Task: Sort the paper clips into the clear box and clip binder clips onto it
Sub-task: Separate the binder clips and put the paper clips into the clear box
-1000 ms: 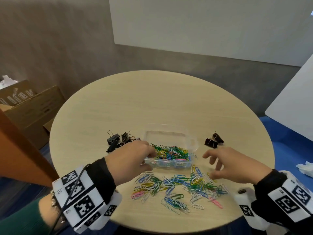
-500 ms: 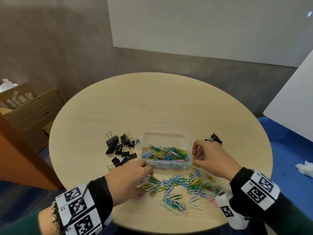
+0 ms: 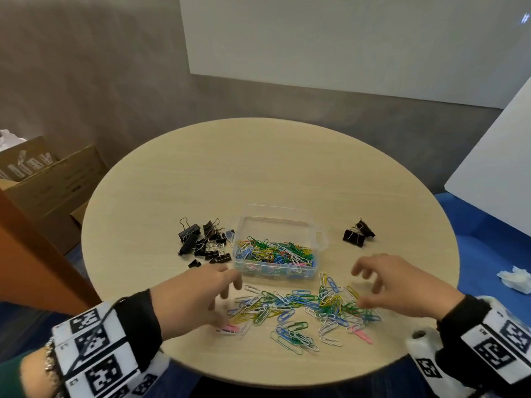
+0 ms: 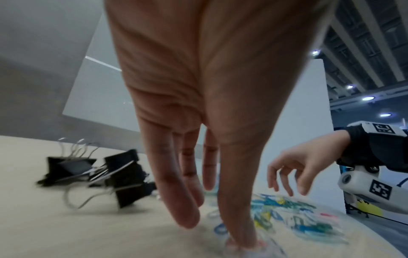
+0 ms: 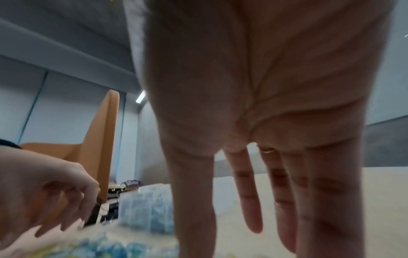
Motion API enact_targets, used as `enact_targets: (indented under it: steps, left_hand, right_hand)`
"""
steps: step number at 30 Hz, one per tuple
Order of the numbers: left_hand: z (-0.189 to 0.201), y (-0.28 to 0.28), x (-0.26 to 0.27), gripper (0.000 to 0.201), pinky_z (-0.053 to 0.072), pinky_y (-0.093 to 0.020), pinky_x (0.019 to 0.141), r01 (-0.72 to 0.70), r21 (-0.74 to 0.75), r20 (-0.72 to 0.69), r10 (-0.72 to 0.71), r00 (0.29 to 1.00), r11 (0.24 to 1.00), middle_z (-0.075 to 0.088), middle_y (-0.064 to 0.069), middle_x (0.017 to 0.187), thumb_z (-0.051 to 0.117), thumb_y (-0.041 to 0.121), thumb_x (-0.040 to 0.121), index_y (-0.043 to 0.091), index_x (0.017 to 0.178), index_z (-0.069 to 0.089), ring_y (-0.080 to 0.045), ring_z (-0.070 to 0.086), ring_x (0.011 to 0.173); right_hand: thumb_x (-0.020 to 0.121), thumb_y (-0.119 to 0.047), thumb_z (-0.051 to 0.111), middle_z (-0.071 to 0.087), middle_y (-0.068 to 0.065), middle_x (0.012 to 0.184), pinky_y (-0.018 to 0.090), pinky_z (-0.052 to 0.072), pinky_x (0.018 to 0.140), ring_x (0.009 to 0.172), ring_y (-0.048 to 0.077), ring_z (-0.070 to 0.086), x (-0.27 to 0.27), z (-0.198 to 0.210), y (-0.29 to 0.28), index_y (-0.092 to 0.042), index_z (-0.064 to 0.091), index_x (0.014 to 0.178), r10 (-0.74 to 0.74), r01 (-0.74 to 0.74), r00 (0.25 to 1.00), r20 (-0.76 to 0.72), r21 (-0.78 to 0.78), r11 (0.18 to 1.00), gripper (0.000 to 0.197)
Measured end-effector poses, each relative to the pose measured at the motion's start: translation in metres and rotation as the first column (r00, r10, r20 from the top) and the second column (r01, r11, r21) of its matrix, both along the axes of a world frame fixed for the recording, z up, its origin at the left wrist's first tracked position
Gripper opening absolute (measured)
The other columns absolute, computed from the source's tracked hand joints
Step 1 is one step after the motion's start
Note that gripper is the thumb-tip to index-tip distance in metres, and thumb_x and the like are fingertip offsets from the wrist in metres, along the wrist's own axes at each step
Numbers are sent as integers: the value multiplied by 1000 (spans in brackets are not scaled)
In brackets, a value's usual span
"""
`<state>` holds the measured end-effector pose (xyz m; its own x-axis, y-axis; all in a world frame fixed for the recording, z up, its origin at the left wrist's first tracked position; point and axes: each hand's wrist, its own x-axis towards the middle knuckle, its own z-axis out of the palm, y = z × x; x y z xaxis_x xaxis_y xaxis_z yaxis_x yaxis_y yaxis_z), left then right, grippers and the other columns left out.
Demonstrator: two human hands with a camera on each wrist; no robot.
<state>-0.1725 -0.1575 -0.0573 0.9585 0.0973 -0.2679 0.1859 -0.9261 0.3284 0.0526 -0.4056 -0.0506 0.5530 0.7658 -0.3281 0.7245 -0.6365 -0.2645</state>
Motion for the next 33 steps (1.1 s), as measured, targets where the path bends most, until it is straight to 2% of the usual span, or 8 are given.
enact_targets:
  steps: [4, 10, 13, 16, 21, 26, 29, 33]
  left_hand:
    - [-5, 3, -8, 42, 44, -18, 72, -8, -25, -98, 6, 995, 1000, 53, 14, 98, 72, 28, 80, 35, 111, 42, -3, 53, 77]
    - [-12, -14, 23, 28, 34, -5, 59, 54, -87, -9, -55, 998, 995, 58, 7, 97, 66, 19, 86, 23, 109, 51, -3, 48, 74]
    - [-10, -21, 35, 26, 37, -14, 69, 87, -36, 42, -86, 995, 996, 57, 4, 107, 64, 19, 88, 20, 111, 51, -8, 47, 83]
    - [-7, -21, 28, 30, 37, -16, 78, 68, 30, 149, -72, 986, 997, 47, 9, 117, 63, 26, 89, 24, 115, 48, -5, 46, 91]
    - [-19, -23, 12, 61, 33, -22, 106, 80, 65, 135, -88, 987, 995, 33, 9, 140, 63, 27, 88, 22, 142, 35, -10, 37, 127]
    - [-27, -30, 10, 53, 24, -16, 108, 132, 63, 132, -139, 981, 989, 33, 4, 144, 54, 20, 92, 19, 143, 37, -12, 32, 133]
    - [-25, -29, 7, 51, 17, -11, 108, 157, 22, 137, -159, 978, 987, 32, 5, 150, 51, 18, 95, 18, 144, 37, -10, 31, 138]
    - [-28, -22, 4, 50, 24, -19, 112, 115, 64, 177, -124, 976, 991, 28, 3, 156, 45, 11, 98, 16, 146, 34, -15, 33, 141]
  right_hand:
    - [63, -43, 82, 46, -13, 100, 20, 40, 69, 85, 5, 49, -6, -12, -13, -35, 43, 100, -24, 18, 999, -39, -157, 987, 54]
    - [70, -28, 81, 52, -9, 90, 19, 38, 60, 72, 5, 48, -28, -21, 21, -28, 49, 91, 84, -80, 992, -99, 44, 996, 38]
    - [72, -26, 80, 55, -7, 93, 20, 42, 63, 73, 6, 52, -36, -20, 32, -30, 51, 94, 118, -96, 983, -142, 151, 984, 36]
    - [76, -29, 77, 53, -6, 101, 22, 48, 72, 78, 7, 58, -28, -11, 27, -26, 54, 113, 52, -31, 993, -104, 195, 980, 44]
    - [82, -41, 66, 40, -4, 111, 21, 40, 81, 83, 5, 47, -25, -16, 21, -23, 36, 143, 51, -48, 998, -40, 68, 997, 71]
    - [88, -44, 59, 36, -6, 109, 19, 37, 82, 89, 7, 46, -48, -18, 28, -28, 33, 146, 187, -182, 979, -84, 72, 981, 65]
    - [88, -44, 59, 41, -8, 111, 20, 43, 84, 94, 9, 52, -51, -16, 25, -27, 38, 144, 209, -199, 970, -121, 96, 975, 62]
    - [89, -38, 58, 43, -9, 112, 16, 40, 78, 92, 6, 53, -42, -15, 22, -23, 42, 142, 146, -136, 988, -57, 156, 978, 58]
